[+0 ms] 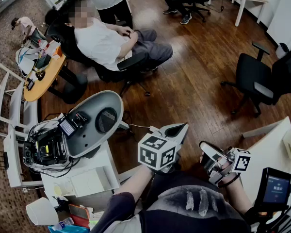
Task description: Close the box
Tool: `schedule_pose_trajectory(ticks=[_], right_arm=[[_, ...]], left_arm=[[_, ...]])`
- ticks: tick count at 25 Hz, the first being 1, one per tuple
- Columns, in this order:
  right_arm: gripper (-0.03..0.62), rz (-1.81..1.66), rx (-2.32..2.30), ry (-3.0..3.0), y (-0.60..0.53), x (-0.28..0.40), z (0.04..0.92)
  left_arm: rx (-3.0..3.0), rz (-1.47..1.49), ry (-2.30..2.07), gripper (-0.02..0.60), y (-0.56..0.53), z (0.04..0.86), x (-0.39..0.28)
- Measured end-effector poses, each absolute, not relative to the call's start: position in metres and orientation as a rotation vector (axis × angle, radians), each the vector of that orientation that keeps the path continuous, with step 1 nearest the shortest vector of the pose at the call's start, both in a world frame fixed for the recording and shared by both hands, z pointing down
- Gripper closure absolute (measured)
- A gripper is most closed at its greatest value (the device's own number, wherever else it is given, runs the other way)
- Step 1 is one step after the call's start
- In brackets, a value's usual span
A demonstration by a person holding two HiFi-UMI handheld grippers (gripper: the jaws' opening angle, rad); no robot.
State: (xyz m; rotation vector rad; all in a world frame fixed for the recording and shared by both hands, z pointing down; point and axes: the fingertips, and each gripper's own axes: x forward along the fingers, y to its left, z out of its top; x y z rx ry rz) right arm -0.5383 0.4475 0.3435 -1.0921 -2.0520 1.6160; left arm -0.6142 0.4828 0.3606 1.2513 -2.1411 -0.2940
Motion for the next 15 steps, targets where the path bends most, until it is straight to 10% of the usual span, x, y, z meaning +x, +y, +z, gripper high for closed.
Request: schedule_pose_trajectory(ticks=[15], right_arm=[[0.589, 1.765, -0.69, -2.279, 0.27, -0.353, 0.366]], left_arm=[[1.638, -0.043, -1.877, 0.566, 0.29, 0.363, -0.403]])
